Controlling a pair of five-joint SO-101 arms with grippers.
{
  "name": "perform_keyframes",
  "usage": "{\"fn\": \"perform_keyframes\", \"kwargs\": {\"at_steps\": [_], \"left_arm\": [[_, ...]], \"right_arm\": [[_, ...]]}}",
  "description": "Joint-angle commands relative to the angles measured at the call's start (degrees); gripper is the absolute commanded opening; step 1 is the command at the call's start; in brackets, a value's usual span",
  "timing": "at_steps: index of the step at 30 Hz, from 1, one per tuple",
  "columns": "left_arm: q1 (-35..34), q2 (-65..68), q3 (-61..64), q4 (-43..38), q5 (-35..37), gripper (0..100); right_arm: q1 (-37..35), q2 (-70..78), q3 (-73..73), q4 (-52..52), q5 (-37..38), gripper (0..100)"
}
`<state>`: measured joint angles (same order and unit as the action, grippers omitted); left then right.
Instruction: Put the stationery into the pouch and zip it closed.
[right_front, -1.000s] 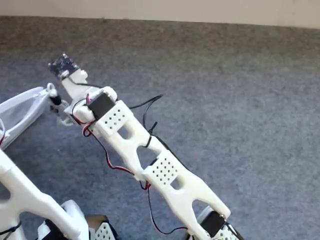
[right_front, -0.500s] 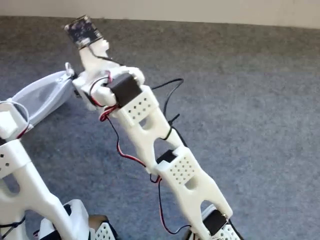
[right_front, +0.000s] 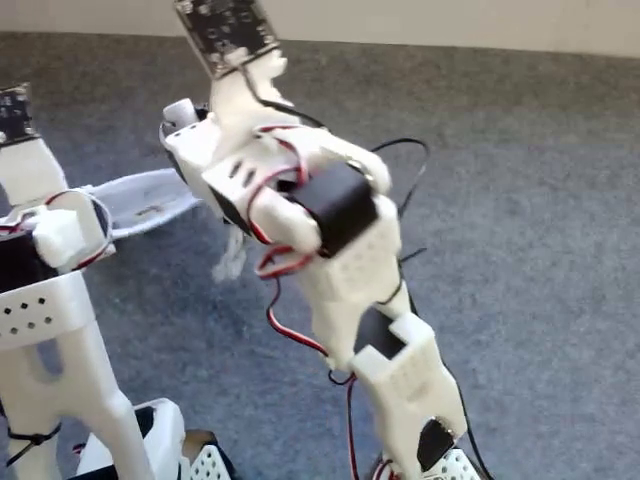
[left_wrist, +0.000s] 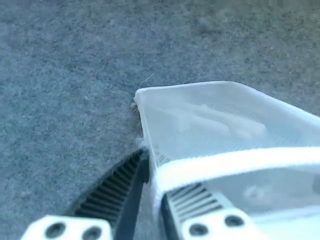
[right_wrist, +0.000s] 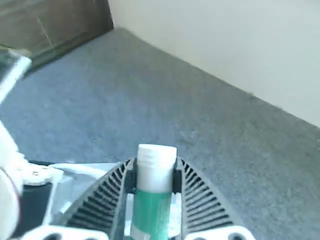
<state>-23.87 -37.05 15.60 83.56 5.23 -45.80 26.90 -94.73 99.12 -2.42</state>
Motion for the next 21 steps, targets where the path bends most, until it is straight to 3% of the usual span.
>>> {"fn": "perform_keyframes", "kwargs": {"at_steps": [1, 21], "left_arm": [[3.3, -2.7, -1.3, 0.7, -0.8, 1], [4.2, -2.6, -0.8, 1.8, -2.7, 1]], "right_arm": [[0.0, -5.9, -8.3, 0.9, -0.4, 0.4], [-2.2, -14.7, -3.8, 2.2, 0.0, 0.3]]}}
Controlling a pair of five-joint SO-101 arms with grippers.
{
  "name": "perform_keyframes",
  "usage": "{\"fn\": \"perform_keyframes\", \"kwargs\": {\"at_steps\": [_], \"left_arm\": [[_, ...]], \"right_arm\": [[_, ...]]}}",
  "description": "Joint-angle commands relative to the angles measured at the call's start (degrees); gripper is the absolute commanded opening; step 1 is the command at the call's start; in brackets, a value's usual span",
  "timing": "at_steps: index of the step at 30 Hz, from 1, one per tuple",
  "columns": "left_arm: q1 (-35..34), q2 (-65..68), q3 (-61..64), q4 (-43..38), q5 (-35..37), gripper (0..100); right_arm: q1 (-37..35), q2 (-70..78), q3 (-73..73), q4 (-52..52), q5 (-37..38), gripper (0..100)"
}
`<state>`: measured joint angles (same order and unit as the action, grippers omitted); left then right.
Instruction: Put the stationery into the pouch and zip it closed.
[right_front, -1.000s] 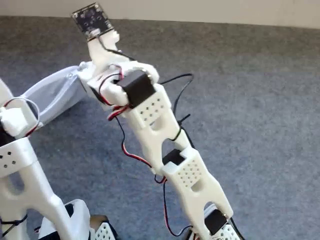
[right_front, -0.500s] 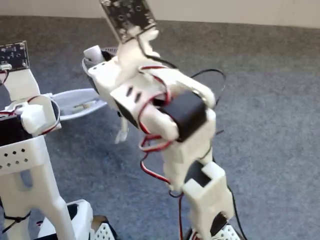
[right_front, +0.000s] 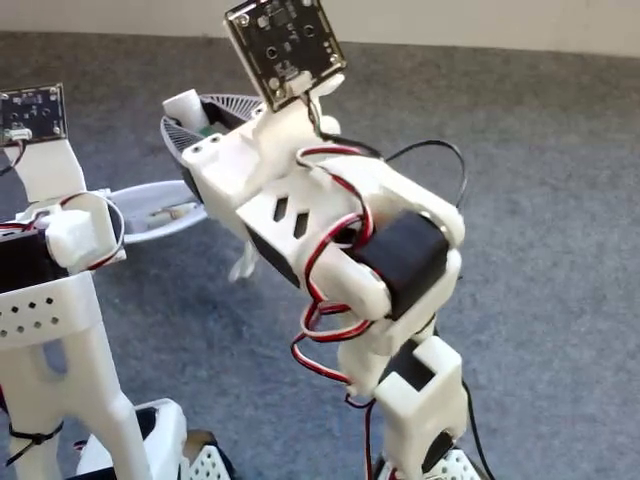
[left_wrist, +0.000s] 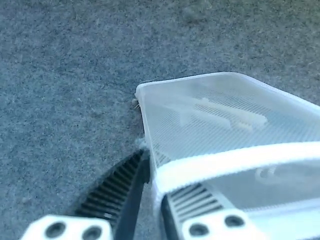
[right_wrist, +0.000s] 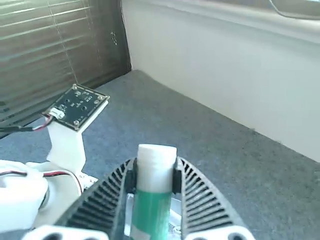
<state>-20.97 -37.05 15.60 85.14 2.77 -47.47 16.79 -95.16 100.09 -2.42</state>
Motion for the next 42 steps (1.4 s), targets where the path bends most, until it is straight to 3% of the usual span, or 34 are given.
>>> {"fn": "perform_keyframes", "kwargs": {"at_steps": [1, 7, 11, 20, 24, 33, 42], "left_arm": [[1.3, -2.6, -0.8, 0.3, -0.3, 1], [1.3, -2.6, -0.8, 0.3, -0.3, 1], [1.3, -2.6, -0.8, 0.3, -0.3, 1], [1.1, -2.6, -0.7, 0.3, -0.3, 1], [1.1, -2.6, -0.7, 0.3, -0.3, 1], [1.0, -2.6, -0.7, 0.4, -0.3, 1], [1.0, -2.6, -0.7, 0.4, -0.3, 1]], "right_arm": [[-0.5, -5.8, -1.4, 1.2, 0.0, 0.3], [-3.6, -19.0, 21.7, 0.8, 6.7, 0.3], [-5.1, -26.1, 33.7, -2.9, 5.7, 0.3], [-5.8, -32.0, 39.3, -5.8, -1.1, 0.3], [-9.4, -33.6, 39.6, -1.5, -0.7, 0.3], [-9.6, -33.7, 39.8, 0.8, 1.1, 0.3], [-9.8, -39.5, 53.1, -3.1, 2.0, 0.3]]}}
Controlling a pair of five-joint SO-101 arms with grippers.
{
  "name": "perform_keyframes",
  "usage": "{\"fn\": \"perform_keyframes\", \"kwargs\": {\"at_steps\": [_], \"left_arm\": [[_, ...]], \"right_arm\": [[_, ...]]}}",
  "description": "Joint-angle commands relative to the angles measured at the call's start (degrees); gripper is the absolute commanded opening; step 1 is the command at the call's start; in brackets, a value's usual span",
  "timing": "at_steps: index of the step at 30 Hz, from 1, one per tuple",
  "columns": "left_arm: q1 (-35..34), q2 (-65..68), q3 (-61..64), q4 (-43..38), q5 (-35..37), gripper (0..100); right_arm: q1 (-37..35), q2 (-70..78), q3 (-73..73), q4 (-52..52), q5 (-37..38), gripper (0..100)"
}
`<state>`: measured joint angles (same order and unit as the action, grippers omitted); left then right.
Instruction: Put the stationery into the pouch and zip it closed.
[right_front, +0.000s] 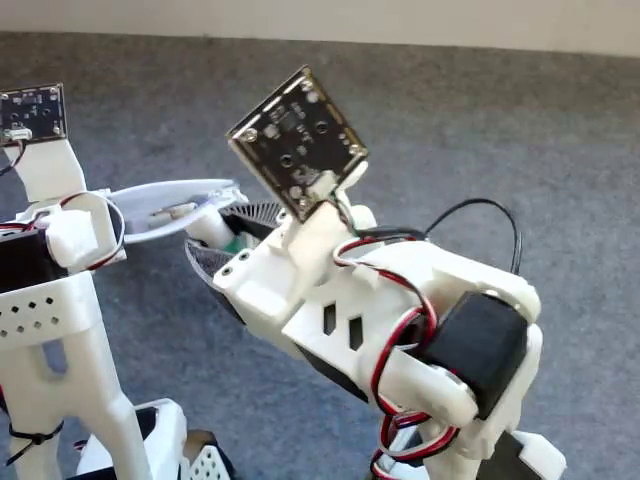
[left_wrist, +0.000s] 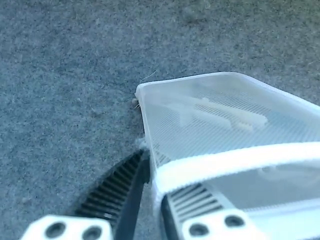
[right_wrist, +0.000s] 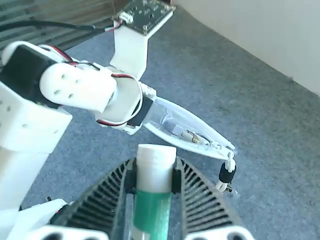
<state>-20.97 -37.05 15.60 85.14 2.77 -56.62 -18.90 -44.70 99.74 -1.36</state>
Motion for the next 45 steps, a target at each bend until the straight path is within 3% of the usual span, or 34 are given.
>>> {"fn": "perform_keyframes", "kwargs": {"at_steps": [1, 9, 21, 31, 39, 45], "left_arm": [[1.0, -2.6, -0.7, 0.4, -0.3, 1], [1.0, -2.7, -0.7, 0.4, -0.3, 1], [1.0, -2.7, -0.7, 1.0, -0.3, 1], [1.0, -2.7, -0.7, 1.0, -0.3, 1], [1.0, -2.7, -0.7, 1.0, -0.3, 1], [1.0, -2.7, -0.7, 0.9, -0.3, 1]], "right_arm": [[-0.7, -5.1, 4.2, -3.7, 2.2, 0.3], [-0.6, -17.3, 26.9, -21.1, 4.2, 0.3], [-0.5, -33.1, 67.8, -65.3, 4.2, 0.3], [-0.5, -34.7, 84.5, -93.8, 4.5, 0.3], [-0.4, -34.5, 99.0, -127.7, 4.6, 0.3], [-0.4, -28.1, 102.2, -139.3, 4.6, 0.3]]}}
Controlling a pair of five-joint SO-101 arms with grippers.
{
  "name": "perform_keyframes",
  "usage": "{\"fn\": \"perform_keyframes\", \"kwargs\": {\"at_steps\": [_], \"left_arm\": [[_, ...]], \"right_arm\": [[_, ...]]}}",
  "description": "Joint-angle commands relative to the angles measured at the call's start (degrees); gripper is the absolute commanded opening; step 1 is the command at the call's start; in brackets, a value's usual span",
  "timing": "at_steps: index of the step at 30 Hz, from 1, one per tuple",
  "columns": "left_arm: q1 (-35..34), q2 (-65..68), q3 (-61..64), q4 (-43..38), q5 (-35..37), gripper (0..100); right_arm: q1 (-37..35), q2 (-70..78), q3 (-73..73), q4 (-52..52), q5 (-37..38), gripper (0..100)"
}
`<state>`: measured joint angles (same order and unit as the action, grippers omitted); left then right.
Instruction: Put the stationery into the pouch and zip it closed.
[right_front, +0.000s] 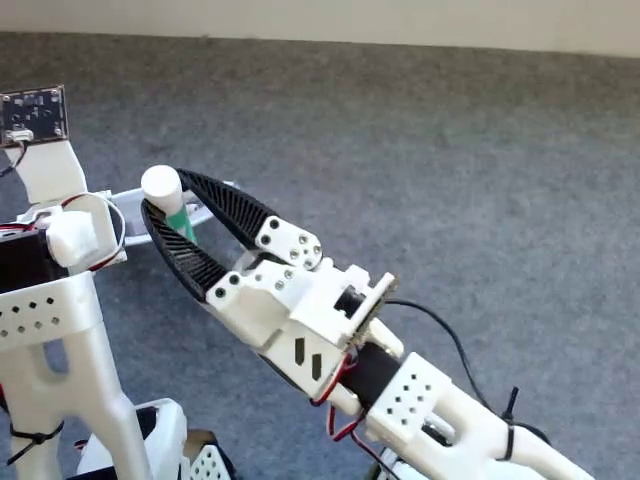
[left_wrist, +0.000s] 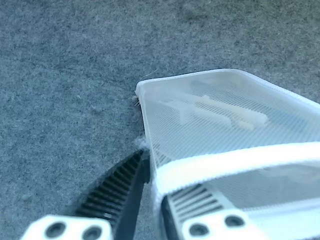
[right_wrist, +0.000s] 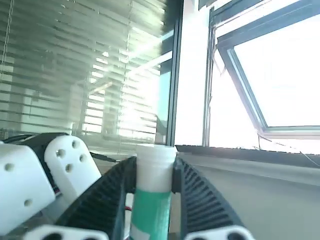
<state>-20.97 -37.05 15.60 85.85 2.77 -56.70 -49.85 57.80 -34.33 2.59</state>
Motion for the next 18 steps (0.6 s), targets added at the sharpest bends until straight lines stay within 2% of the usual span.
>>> {"fn": "perform_keyframes", "kwargs": {"at_steps": [1, 5, 12, 18], "left_arm": [[1.0, -2.7, -0.7, 0.2, -0.3, 1], [1.0, -2.7, -0.7, 0.2, -0.3, 1], [1.0, -2.7, -0.7, 0.2, -0.3, 1], [1.0, -2.7, -0.7, 0.2, -0.3, 1]], "right_arm": [[-0.3, 4.5, -0.3, -6.4, 0.6, 0.3], [-0.2, 11.3, -0.1, -13.5, 0.6, 0.3], [4.0, 23.5, -0.5, -27.9, 0.6, 0.3], [4.1, 31.0, -0.6, -30.5, 0.4, 0.3]]}}
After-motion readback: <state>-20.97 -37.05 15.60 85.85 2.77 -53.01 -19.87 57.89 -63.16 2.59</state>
